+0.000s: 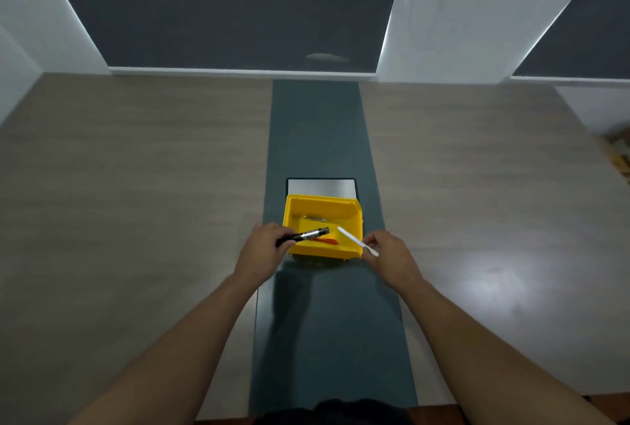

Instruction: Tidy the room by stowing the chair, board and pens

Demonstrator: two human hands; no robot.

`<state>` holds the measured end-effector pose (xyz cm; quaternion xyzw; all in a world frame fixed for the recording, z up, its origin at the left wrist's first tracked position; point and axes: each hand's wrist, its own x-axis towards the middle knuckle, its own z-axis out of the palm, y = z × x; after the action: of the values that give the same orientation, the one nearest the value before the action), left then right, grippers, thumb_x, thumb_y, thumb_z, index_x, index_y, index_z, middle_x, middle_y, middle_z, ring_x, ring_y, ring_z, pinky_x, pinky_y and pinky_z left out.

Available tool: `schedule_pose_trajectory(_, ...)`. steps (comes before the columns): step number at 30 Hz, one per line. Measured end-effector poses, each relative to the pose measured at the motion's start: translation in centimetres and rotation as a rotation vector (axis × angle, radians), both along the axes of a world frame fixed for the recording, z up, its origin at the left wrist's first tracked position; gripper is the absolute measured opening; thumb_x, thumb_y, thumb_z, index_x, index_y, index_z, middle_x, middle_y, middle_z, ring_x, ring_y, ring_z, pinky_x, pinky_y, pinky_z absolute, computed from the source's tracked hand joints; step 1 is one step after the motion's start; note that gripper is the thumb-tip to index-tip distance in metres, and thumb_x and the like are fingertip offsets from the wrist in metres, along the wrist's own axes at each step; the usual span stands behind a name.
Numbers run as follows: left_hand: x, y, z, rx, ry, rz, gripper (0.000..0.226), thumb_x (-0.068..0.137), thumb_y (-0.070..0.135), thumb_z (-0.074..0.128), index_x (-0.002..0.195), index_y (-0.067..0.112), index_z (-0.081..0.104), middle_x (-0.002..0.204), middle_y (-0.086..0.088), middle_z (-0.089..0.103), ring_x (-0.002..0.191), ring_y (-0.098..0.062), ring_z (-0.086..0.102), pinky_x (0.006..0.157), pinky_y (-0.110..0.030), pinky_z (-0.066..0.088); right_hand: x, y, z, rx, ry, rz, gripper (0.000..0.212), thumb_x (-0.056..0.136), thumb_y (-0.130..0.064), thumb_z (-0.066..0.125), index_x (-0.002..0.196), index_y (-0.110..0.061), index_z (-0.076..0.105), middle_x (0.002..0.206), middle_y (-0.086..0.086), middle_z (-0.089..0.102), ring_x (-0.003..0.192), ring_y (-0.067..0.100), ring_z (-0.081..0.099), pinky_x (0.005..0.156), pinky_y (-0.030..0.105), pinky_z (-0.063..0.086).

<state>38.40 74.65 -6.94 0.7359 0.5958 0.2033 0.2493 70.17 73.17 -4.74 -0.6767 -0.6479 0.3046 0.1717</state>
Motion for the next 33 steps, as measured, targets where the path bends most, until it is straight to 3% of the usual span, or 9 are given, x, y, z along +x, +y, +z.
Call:
schedule_pose_trajectory(7,1.3,3.7,-2.4,-0.020,0.024,-0.035,0.025,0.103,0.031,0.066,0.123,0.024,0.078,0.110,0.001,0.074,0.100,-0.020,0.059,0.086,-0.036,0.049,-1.4,4.7,-2.5,-0.080,-0.052,0.057,0.020,0.095,-0.020,0.072,0.113,-0.015,0.077,0.110,0.009,0.074,0.097,0.027,0.068,0.082,0.038,0.056)
schedule_pose_trajectory(16,2.6,5.9,-4.9,-0.108,0.051,-0.065,0.023,0.101,0.036,0.066,0.121,0.032,0.077,0.108,0.005,0.072,0.100,-0.021,0.061,0.084,-0.043,0.054,-1.8,8.6,-5.6,-0.117,-0.063,0.087,0.020,0.097,-0.023,0.069,0.115,-0.017,0.077,0.112,0.009,0.075,0.095,0.027,0.068,0.084,0.044,0.059)
schedule_pose_trajectory(21,2.6,6.6,-5.4,-0.147,0.052,-0.057,0.029,0.099,0.043,0.068,0.123,0.031,0.078,0.111,0.005,0.073,0.105,-0.020,0.061,0.089,-0.043,0.055,-2.0,10.1,-6.5,-0.112,-0.075,0.113,0.025,0.099,-0.021,0.067,0.123,-0.017,0.076,0.120,0.007,0.074,0.112,0.030,0.065,0.095,0.043,0.055)
schedule_pose_trajectory(25,2.6,6.4,-5.3,-0.060,0.014,0.034,0.031,0.097,0.044,0.071,0.121,0.026,0.079,0.126,0.002,0.068,0.119,-0.021,0.056,0.101,-0.037,0.052,-1.7,9.9,-7.1,-0.163,-0.093,0.060,0.034,0.099,-0.027,0.067,0.130,-0.015,0.072,0.132,0.013,0.069,0.125,0.033,0.059,0.104,0.044,0.051)
schedule_pose_trajectory(29,2.7,5.9,-5.1,-0.084,-0.100,0.249,0.045,0.104,0.043,0.064,0.144,0.022,0.062,0.147,-0.007,0.052,0.137,-0.021,0.046,0.111,-0.031,0.041,-1.2,9.0,-9.1,-0.370,-0.233,-0.099,0.051,0.099,-0.044,0.055,0.133,-0.007,0.064,0.131,0.022,0.067,0.126,0.043,0.059,0.104,0.046,0.049)
schedule_pose_trajectory(31,2.8,5.6,-5.4,-0.185,-0.163,0.261,0.048,0.106,0.050,0.056,0.148,0.025,0.054,0.143,-0.006,0.058,0.134,-0.022,0.052,0.110,-0.038,0.049,-1.1,8.5,-9.3,-0.551,-0.216,-0.183,0.056,0.103,-0.048,0.051,0.133,-0.002,0.061,0.136,0.025,0.065,0.126,0.044,0.061,0.103,0.045,0.050)
schedule_pose_trajectory(33,2.9,5.2,-5.1,-0.262,-0.231,0.246,0.048,0.107,0.054,0.053,0.147,0.027,0.052,0.134,0.000,0.066,0.121,-0.020,0.063,0.100,-0.043,0.058,-1.2,7.9,-9.1,-0.717,-0.090,-0.248,0.054,0.106,-0.049,0.047,0.120,-0.001,0.067,0.124,0.027,0.073,0.110,0.042,0.071,0.092,0.040,0.053)
